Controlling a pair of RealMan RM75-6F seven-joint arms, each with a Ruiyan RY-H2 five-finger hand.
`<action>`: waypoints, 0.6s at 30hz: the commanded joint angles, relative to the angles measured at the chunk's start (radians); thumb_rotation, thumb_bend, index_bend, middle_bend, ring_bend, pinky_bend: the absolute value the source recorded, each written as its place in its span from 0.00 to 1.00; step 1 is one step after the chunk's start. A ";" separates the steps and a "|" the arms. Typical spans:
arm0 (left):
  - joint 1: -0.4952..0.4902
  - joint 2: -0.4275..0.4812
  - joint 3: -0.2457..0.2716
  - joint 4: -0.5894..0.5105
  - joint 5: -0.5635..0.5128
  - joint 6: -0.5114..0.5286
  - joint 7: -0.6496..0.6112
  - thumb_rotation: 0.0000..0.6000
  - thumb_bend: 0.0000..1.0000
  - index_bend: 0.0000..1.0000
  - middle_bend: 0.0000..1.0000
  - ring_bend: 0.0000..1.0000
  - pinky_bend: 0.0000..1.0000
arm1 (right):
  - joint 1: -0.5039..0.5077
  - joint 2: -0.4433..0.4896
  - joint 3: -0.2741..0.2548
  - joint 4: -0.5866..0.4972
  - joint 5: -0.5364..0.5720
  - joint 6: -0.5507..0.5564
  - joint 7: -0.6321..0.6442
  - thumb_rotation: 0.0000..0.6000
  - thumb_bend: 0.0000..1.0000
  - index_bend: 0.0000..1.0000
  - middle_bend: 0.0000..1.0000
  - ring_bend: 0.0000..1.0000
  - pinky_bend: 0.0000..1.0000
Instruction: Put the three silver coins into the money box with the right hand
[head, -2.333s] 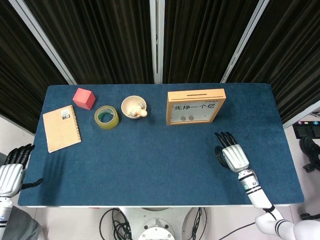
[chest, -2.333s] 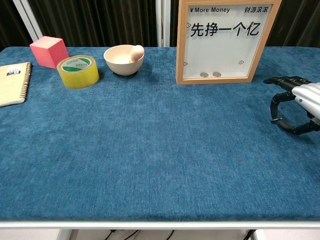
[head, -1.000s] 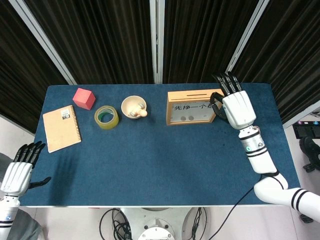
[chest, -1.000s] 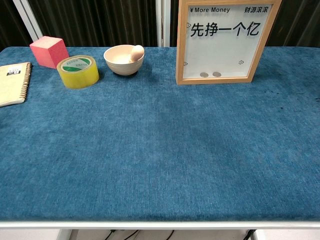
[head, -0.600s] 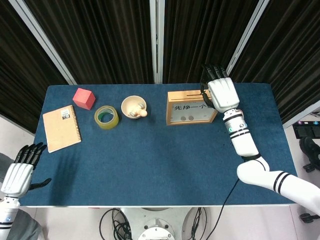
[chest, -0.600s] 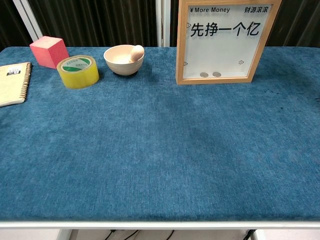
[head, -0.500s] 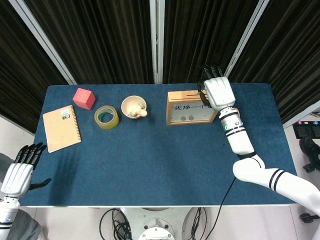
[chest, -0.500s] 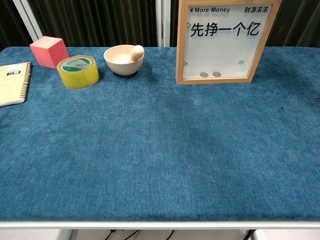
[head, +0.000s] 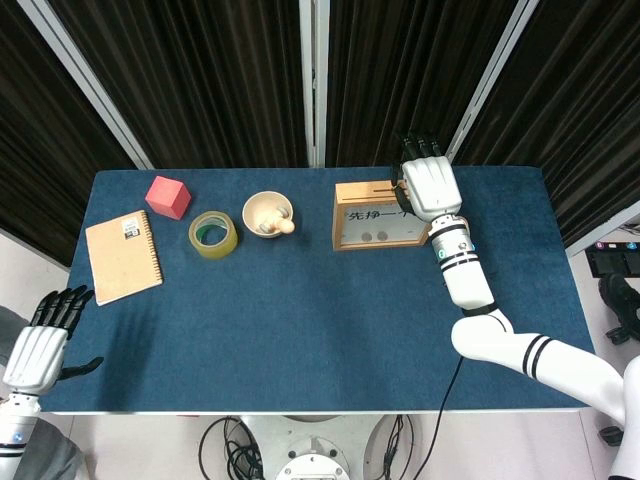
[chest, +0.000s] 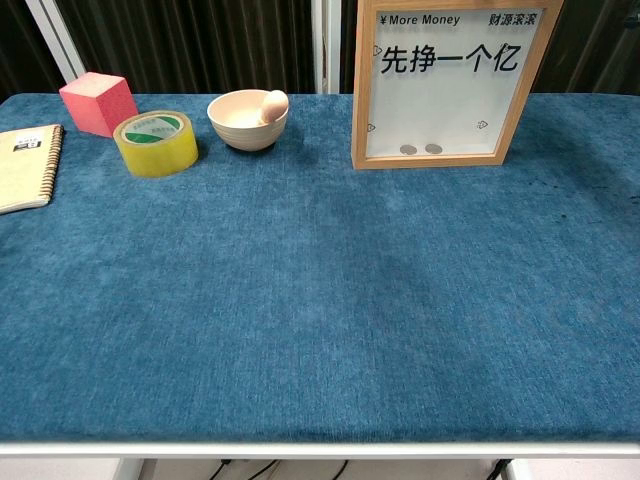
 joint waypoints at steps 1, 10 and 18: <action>0.000 0.001 0.001 -0.001 0.002 0.002 -0.003 1.00 0.04 0.04 0.04 0.00 0.00 | 0.005 0.003 -0.007 -0.007 0.010 0.005 -0.009 1.00 0.45 0.72 0.09 0.00 0.00; -0.001 0.003 0.000 -0.006 0.000 0.003 -0.001 1.00 0.04 0.04 0.04 0.00 0.00 | 0.014 0.000 -0.025 -0.006 0.035 0.012 -0.014 1.00 0.45 0.72 0.08 0.00 0.00; -0.001 0.006 -0.001 -0.008 -0.005 -0.001 -0.003 1.00 0.04 0.04 0.04 0.00 0.00 | 0.022 -0.003 -0.035 0.008 0.041 0.014 -0.007 1.00 0.45 0.73 0.08 0.00 0.00</action>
